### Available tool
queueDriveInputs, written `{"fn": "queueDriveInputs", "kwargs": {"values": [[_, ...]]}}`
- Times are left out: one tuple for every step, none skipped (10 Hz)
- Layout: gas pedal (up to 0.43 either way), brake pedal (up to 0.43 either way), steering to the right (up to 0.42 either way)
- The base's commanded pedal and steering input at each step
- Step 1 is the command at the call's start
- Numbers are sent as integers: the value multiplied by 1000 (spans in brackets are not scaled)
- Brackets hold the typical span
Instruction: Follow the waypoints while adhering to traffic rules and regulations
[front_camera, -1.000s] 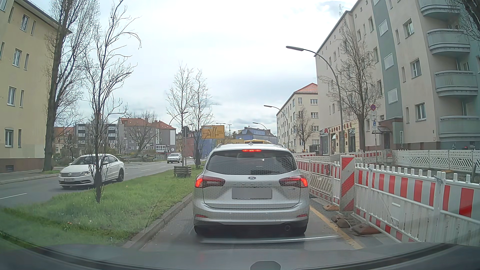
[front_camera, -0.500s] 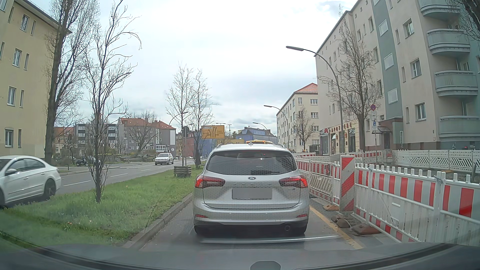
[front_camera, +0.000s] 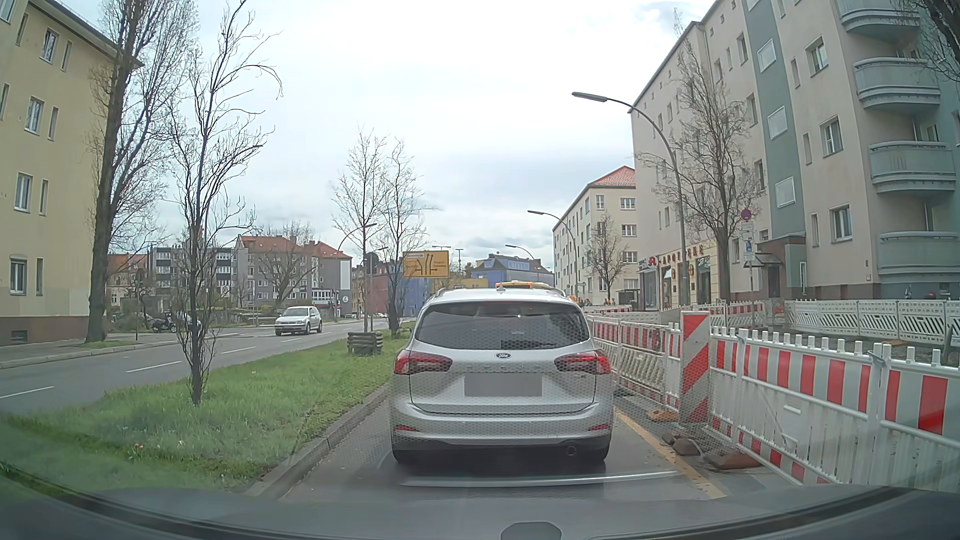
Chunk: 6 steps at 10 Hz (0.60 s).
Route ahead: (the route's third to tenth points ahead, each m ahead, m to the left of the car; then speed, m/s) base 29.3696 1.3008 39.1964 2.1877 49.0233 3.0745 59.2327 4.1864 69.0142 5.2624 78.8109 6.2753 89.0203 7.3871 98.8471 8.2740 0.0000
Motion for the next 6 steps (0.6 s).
{"fn": "queueDriveInputs", "kwargs": {"values": [[0, 372, 0], [0, 341, 0], [0, 262, 0], [0, 207, 0], [0, 152, 0], [0, 37, 0]]}}
